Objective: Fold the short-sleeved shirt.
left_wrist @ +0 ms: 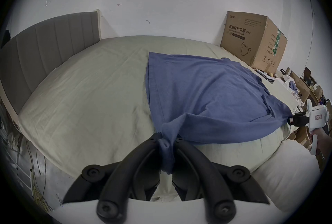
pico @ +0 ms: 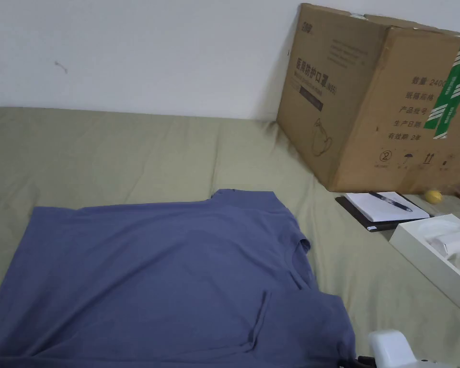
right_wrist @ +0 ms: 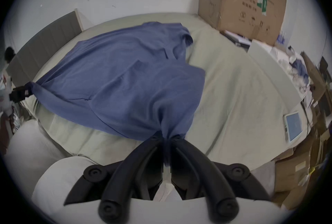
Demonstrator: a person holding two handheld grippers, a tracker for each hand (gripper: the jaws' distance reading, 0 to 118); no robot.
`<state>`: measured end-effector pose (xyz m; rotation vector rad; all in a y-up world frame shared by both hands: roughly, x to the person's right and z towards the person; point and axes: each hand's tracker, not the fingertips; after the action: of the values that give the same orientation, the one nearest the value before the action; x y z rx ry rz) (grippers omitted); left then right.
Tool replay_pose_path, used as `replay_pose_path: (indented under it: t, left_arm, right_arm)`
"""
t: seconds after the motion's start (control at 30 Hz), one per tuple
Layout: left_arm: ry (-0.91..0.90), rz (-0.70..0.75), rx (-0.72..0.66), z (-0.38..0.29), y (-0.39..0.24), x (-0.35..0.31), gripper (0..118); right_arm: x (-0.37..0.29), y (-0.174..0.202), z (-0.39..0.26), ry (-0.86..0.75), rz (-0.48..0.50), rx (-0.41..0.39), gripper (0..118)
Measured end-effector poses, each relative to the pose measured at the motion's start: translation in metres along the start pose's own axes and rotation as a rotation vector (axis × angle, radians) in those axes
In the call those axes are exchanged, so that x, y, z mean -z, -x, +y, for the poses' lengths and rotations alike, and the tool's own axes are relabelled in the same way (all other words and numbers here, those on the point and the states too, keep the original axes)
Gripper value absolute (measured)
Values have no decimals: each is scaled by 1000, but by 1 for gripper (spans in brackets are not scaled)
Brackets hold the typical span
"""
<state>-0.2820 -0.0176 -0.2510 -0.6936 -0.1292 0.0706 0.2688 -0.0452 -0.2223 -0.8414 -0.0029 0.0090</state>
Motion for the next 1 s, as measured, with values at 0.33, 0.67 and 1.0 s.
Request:
replay_pose_path:
  t: [0.33,0.67,1.0]
  left_arm:
    - [-24,-17,-19,80,25,47,8]
    - [210,7,-97,173,12,191,9]
    - [-54,39,-172,157,28,171,118]
  right_arm:
    - [-26,-7,89,-129,47,54,7]
    - [144,-27,232,52,0,156,8]
    - [131,-3,210,-270,-76,242,112]
